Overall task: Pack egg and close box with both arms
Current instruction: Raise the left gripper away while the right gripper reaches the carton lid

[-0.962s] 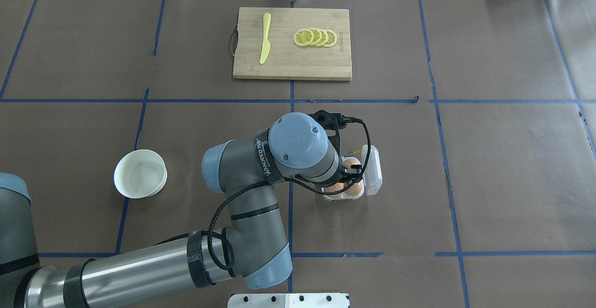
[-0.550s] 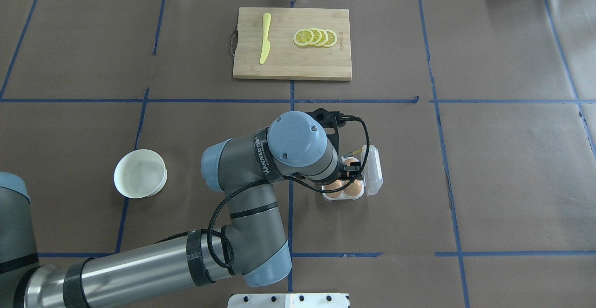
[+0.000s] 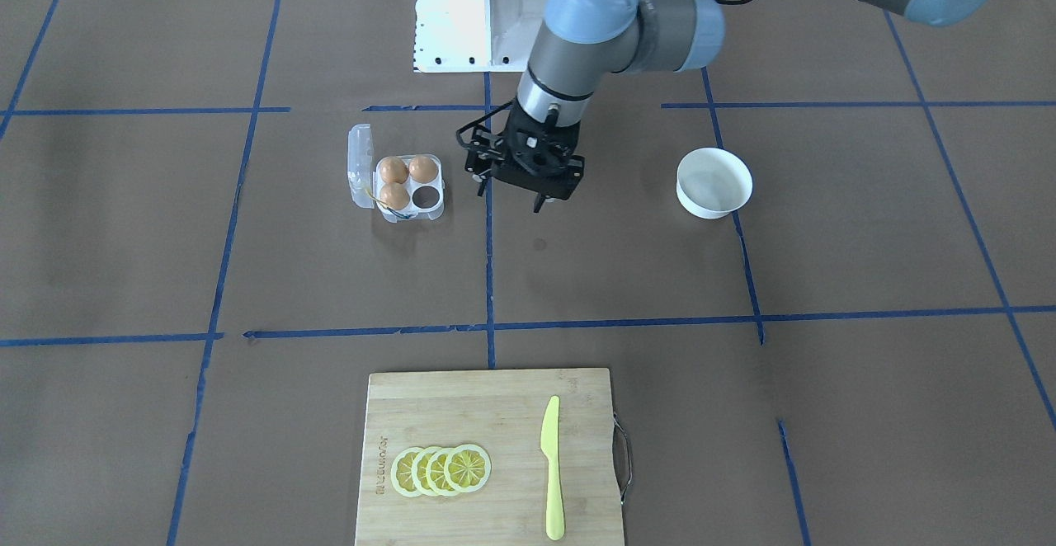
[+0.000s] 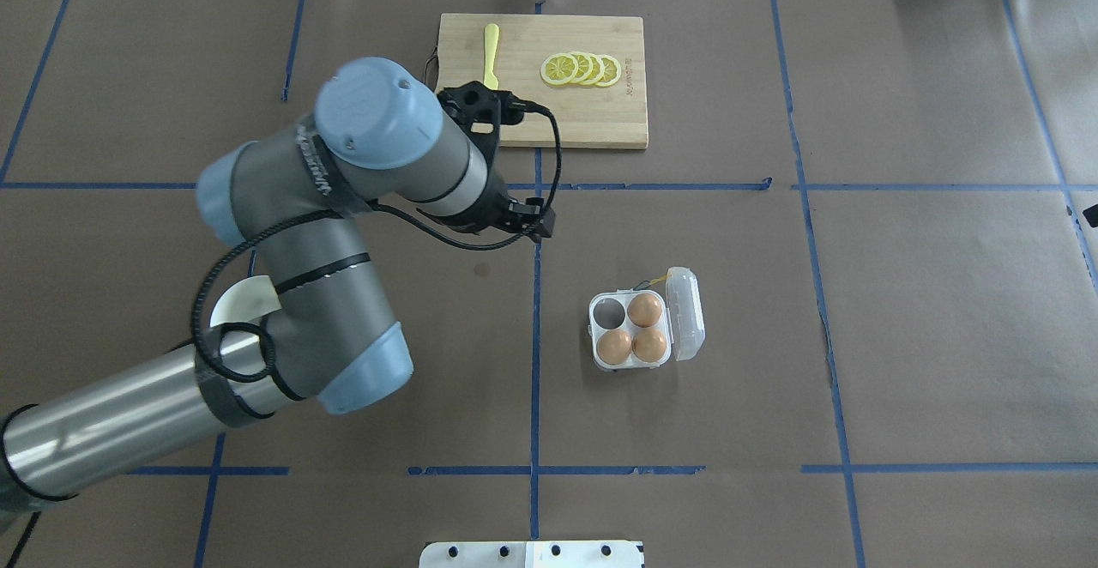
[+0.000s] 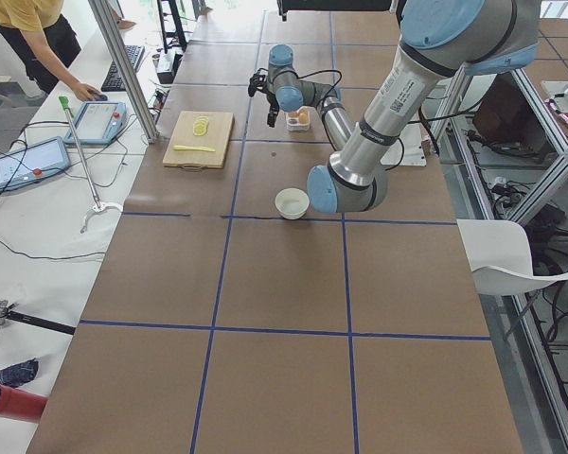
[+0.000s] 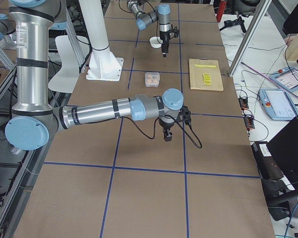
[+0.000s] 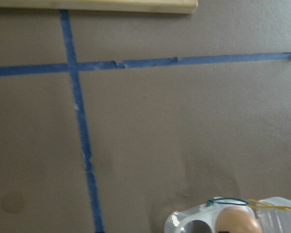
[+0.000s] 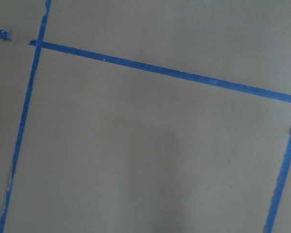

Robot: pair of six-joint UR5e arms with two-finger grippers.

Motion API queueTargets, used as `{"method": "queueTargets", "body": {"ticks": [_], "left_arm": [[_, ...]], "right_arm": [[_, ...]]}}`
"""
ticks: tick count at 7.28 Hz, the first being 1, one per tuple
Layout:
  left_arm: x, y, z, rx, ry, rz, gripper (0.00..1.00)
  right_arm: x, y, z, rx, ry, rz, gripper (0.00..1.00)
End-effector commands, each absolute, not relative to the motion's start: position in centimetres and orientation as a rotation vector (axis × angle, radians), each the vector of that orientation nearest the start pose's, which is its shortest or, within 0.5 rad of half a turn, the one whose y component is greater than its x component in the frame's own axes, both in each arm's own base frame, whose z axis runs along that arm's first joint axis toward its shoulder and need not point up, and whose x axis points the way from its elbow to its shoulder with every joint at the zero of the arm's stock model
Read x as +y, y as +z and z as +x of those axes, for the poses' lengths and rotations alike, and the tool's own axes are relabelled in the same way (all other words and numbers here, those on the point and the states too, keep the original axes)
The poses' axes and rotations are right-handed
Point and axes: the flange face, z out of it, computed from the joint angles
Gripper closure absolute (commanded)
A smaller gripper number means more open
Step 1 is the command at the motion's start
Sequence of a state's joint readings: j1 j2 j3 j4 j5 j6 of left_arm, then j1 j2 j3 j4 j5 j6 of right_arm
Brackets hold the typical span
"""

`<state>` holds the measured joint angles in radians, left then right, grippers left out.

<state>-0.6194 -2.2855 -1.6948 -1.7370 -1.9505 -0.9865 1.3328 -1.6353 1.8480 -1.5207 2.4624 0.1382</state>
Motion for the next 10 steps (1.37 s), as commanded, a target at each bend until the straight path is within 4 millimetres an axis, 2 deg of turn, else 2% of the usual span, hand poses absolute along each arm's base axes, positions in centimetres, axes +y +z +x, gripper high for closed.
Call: {"method": "queueTargets", "body": {"ticks": [1, 2, 3, 4, 5, 6, 7, 8, 9, 10], "left_arm": [[-49.7, 18.2, 40.4, 0.934, 0.218, 0.334, 0.18], [-50.9, 20.2, 38.5, 0.913, 0.251, 0.340, 0.18], [-52.7, 21.9, 36.4, 0.875, 0.295, 0.376, 0.18], [-53.7, 23.0, 34.6, 0.864, 0.316, 0.384, 0.17], [-54.0, 24.3, 34.0, 0.853, 0.308, 0.373, 0.17], [-54.0, 24.4, 34.0, 0.852, 0.309, 0.373, 0.17], [-54.0, 24.6, 34.0, 0.850, 0.308, 0.370, 0.17], [-54.2, 24.8, 34.1, 0.848, 0.307, 0.366, 0.17], [-54.1, 24.9, 34.1, 0.847, 0.306, 0.365, 0.17], [-54.2, 24.9, 34.0, 0.847, 0.304, 0.365, 0.17]], "right_arm": [[-45.4, 50.0, -14.8, -0.944, -0.099, 0.111, 0.00], [-43.8, 48.6, -20.7, -0.952, -0.049, 0.117, 0.00], [-42.3, 46.2, -25.5, -0.954, -0.015, 0.120, 0.00], [-41.2, 44.7, -28.8, -0.959, 0.008, 0.106, 0.00], [-40.3, 42.5, -32.7, -0.970, 0.029, 0.115, 0.00], [-39.2, 40.2, -36.7, -0.978, 0.065, 0.123, 0.00], [-38.6, 38.4, -39.1, -0.986, 0.082, 0.125, 0.00], [-38.9, 35.1, -41.2, -1.001, 0.102, 0.111, 0.00], [-38.3, 31.4, -44.3, -0.986, 0.135, 0.093, 0.00], [-37.7, 26.8, -46.8, -1.011, 0.158, 0.099, 0.00]]}}
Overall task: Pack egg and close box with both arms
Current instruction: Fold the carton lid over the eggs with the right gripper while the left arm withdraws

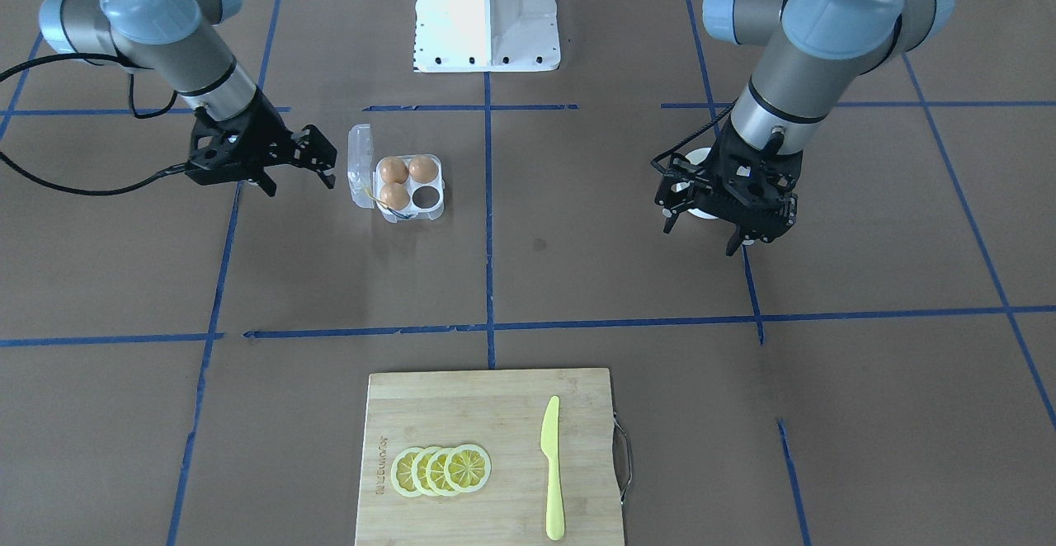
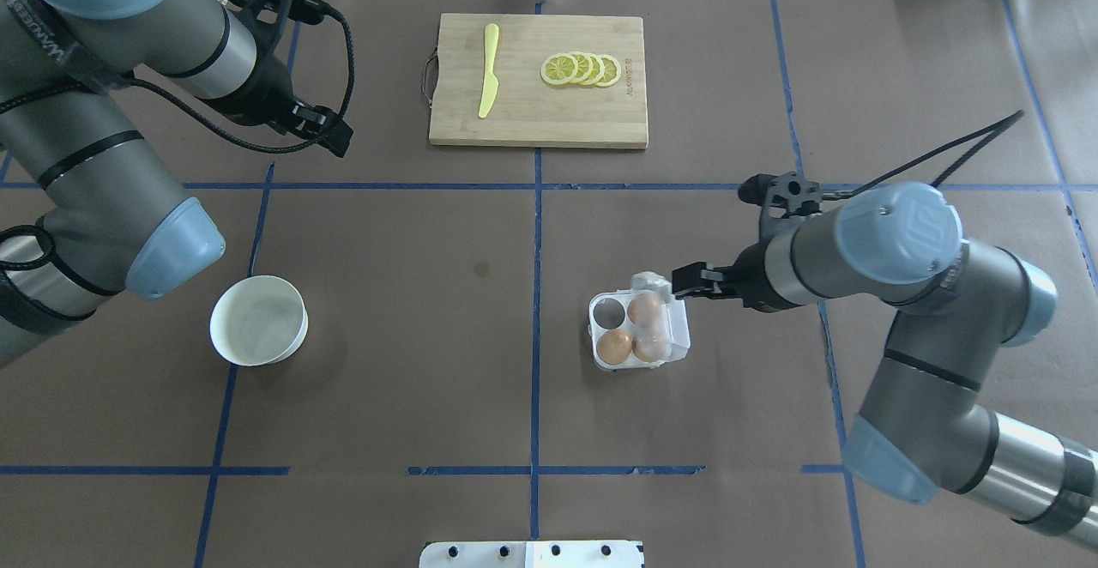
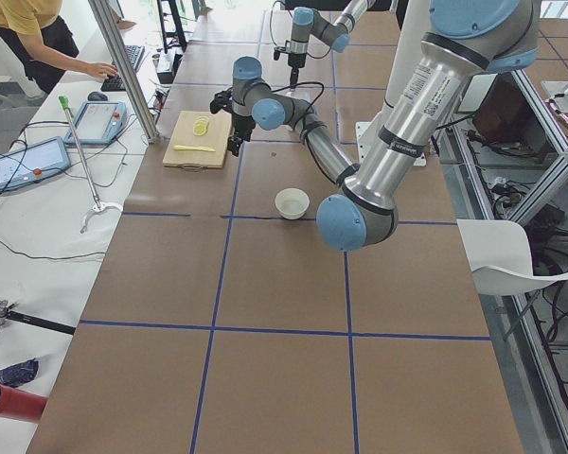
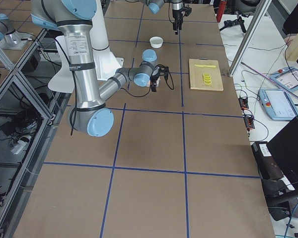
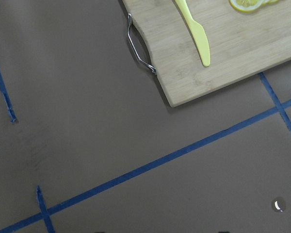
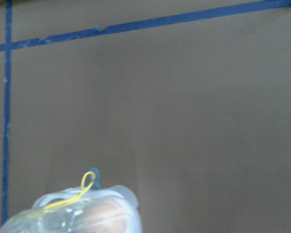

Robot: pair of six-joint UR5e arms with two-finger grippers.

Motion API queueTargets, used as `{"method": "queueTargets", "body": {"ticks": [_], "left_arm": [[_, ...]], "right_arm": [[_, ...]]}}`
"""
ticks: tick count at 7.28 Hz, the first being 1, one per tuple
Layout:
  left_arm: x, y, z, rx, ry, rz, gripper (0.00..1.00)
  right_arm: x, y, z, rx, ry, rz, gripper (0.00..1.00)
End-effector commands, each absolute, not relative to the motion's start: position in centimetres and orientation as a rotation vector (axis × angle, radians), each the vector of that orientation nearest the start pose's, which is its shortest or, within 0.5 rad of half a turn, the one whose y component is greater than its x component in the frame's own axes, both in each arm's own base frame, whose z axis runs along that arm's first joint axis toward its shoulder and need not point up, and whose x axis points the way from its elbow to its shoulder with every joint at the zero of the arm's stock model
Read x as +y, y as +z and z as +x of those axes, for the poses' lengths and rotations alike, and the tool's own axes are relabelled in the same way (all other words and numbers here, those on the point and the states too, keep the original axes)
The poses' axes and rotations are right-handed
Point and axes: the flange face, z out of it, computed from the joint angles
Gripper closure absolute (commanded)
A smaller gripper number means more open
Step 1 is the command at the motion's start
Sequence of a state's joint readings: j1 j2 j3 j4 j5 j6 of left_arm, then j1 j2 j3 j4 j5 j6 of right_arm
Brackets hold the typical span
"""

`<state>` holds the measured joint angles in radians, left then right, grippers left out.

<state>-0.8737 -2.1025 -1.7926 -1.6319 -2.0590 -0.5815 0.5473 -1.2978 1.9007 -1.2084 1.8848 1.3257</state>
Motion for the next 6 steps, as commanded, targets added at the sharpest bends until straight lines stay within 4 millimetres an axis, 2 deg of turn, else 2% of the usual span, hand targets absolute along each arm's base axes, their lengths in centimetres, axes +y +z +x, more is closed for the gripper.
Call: {"method": "queueTargets", "body": {"ticks": [1, 2, 3, 4, 5, 6], "left_arm": [[-54.6, 24.9, 33.4, 0.845, 0.294, 0.370, 0.17], [-55.1, 25.1, 32.5, 0.840, 0.281, 0.374, 0.17], [-55.4, 25.2, 31.6, 0.830, 0.301, 0.395, 0.17], [-56.2, 27.5, 29.1, 0.792, 0.325, 0.411, 0.17], [-56.6, 30.4, 26.9, 0.751, 0.358, 0.416, 0.16], [-57.3, 32.8, 23.8, 0.713, 0.361, 0.422, 0.16]], "right_arm": [[-37.2, 23.8, -48.3, -0.983, 0.195, 0.062, 0.00], [-37.3, 22.5, -45.1, -1.009, 0.211, 0.080, 0.00], [-36.6, 25.4, -39.5, -0.987, 0.236, 0.065, 0.00], [-38.5, 29.1, -33.7, -0.952, 0.276, 0.037, 0.00], [-40.5, 33.0, -29.1, -0.908, 0.214, 0.045, 0.00], [-42.4, 37.6, -24.8, -0.841, 0.164, 0.075, 0.00]]}}
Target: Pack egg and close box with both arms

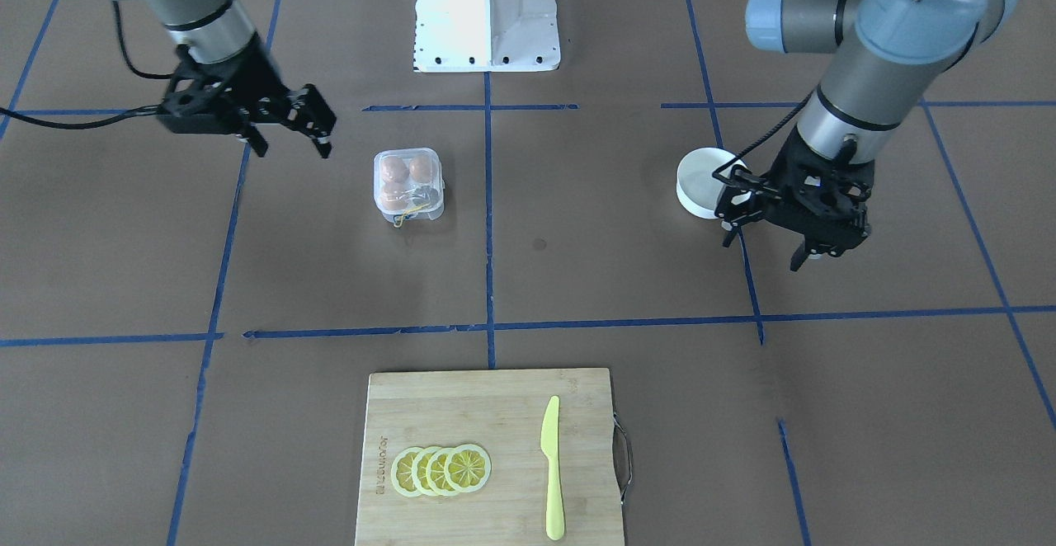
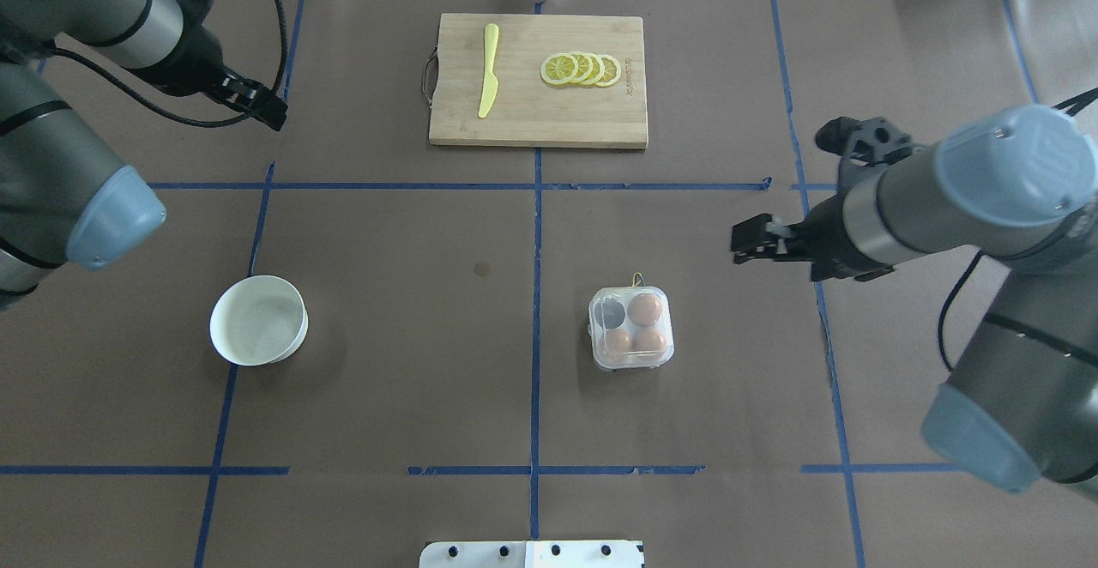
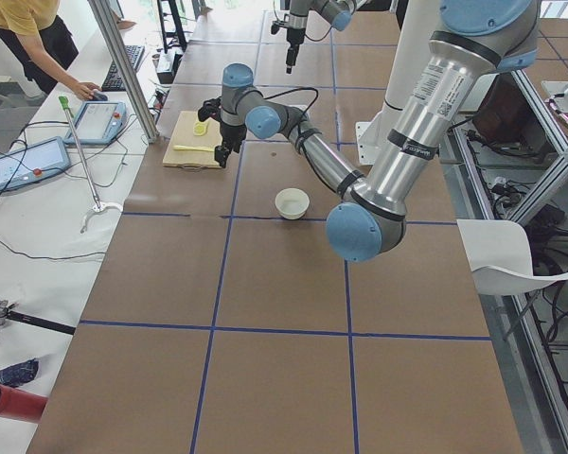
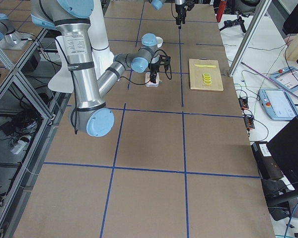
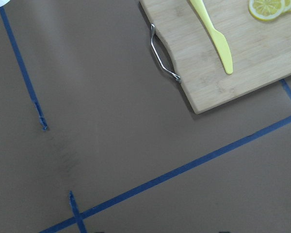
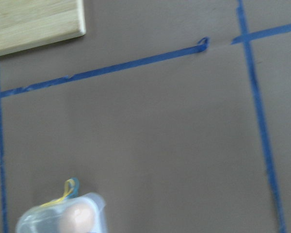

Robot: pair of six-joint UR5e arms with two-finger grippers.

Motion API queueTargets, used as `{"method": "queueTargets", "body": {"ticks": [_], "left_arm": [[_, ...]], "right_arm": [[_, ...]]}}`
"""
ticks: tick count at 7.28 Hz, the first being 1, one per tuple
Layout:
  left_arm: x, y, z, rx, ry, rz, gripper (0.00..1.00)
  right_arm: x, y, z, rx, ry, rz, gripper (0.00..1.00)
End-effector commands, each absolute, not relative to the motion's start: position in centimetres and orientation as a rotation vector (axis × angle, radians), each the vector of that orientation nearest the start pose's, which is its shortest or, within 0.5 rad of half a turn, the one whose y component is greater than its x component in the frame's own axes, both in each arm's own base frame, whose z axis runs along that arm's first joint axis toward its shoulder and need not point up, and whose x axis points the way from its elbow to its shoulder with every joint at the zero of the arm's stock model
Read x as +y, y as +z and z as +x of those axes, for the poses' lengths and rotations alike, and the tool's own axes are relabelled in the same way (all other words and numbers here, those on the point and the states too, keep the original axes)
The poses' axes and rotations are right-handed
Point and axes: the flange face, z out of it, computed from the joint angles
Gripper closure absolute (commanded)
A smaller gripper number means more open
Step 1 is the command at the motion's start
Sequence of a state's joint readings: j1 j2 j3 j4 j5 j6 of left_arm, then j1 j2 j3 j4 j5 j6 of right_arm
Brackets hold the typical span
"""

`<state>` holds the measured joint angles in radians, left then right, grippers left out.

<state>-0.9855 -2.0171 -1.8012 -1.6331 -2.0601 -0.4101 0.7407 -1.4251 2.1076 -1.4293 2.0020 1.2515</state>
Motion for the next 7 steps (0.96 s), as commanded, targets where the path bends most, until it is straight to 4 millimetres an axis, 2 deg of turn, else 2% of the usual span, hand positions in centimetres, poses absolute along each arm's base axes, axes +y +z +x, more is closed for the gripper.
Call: {"method": "queueTargets", "body": {"ticks": [1, 2, 3, 4, 5, 6, 7], "left_arm": [[-58.3, 36.2, 19.7, 0.657, 0.401, 0.430, 0.00], [-58.8, 39.0, 16.6, 0.642, 0.423, 0.415, 0.00], [-59.0, 42.2, 11.3, 0.677, 0.419, 0.391, 0.00], [-58.8, 45.8, 6.4, 0.731, 0.452, 0.373, 0.00], [-58.9, 48.0, 2.0, 0.715, 0.434, 0.377, 0.00], [-59.3, 51.4, -2.2, 0.695, 0.402, 0.362, 0.00], [-59.1, 54.6, -5.3, 0.688, 0.383, 0.332, 0.00]], "right_arm": [[-45.1, 41.5, -18.9, -0.822, 0.146, 0.073, 0.00], [-47.9, 45.9, -13.2, -0.846, 0.113, 0.052, 0.00], [-50.4, 51.0, -6.9, -0.831, 0.043, 0.090, 0.00], [-51.1, 53.9, -1.9, -0.807, 0.045, 0.104, 0.00], [-50.7, 55.2, 2.1, -0.785, 0.041, 0.102, 0.00], [-49.6, 56.7, 6.2, -0.766, 0.011, 0.085, 0.00], [-49.2, 57.3, 7.9, -0.749, -0.036, 0.050, 0.00]]}}
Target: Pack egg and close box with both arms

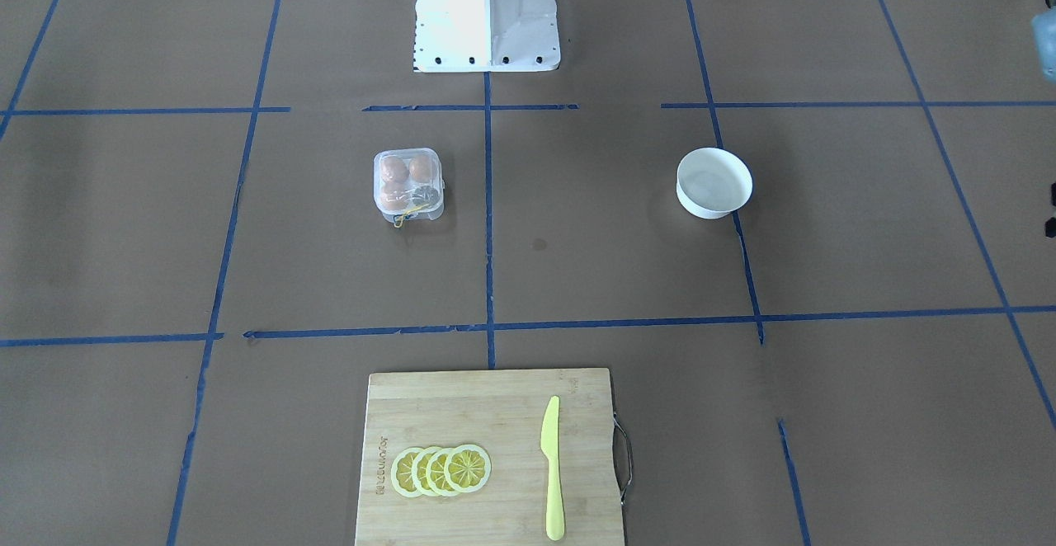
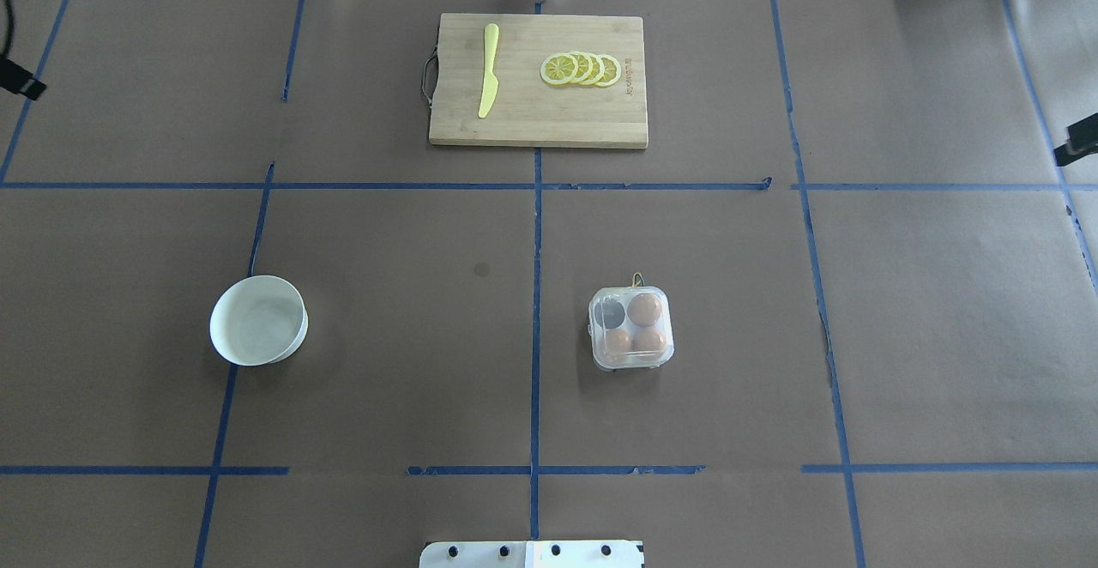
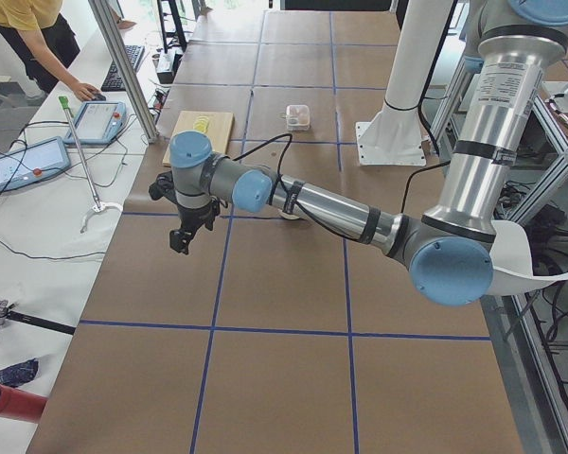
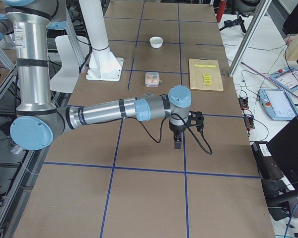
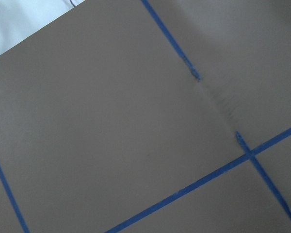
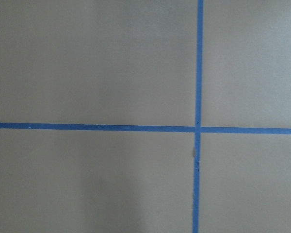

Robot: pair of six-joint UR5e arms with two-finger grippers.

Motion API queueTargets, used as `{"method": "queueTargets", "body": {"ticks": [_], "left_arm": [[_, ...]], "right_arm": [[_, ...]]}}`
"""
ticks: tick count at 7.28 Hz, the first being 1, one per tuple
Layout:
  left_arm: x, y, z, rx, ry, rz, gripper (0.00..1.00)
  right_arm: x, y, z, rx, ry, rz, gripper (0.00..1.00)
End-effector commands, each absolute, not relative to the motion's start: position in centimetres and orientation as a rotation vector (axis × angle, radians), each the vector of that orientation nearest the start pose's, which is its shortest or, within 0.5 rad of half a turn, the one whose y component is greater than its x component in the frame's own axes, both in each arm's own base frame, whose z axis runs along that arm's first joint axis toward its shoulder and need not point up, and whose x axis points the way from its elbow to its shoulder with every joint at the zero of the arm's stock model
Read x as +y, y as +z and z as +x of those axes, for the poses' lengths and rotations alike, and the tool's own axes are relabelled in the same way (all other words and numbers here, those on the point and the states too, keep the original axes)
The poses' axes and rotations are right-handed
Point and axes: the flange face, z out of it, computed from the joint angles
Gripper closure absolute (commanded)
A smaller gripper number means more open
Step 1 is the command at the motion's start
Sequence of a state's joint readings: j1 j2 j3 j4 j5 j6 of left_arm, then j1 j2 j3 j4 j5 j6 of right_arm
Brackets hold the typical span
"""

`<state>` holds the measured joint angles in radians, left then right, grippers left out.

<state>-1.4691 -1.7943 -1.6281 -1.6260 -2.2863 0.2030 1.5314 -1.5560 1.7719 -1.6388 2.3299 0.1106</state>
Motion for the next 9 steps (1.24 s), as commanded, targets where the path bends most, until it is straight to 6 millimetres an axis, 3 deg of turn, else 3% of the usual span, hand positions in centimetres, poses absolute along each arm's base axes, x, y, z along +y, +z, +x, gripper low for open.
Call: {"method": "queueTargets", "body": {"ticks": [1, 3, 4, 5, 9], "left_arm": [[-56.9, 58.0, -5.2, 0.699, 0.360, 0.272, 0.00], [-54.0, 60.1, -5.1, 0.729, 0.265, 0.229, 0.00], [-54.4, 58.6, -5.1, 0.715, 0.299, 0.326, 0.00], [-55.1, 58.7, -4.8, 0.718, 0.296, 0.315, 0.00], [-53.4, 59.8, -5.1, 0.716, 0.294, 0.304, 0.00]], "right_arm": [[-50.1, 56.2, 8.7, -0.752, -0.023, 0.024, 0.00], [-50.3, 55.9, 8.6, -0.750, -0.023, 0.015, 0.00], [-50.6, 55.4, 8.5, -0.759, -0.025, 0.025, 0.00], [-50.6, 55.1, 8.5, -0.765, -0.024, 0.031, 0.00], [-50.3, 55.9, 7.9, -0.819, -0.004, 0.010, 0.00]]}}
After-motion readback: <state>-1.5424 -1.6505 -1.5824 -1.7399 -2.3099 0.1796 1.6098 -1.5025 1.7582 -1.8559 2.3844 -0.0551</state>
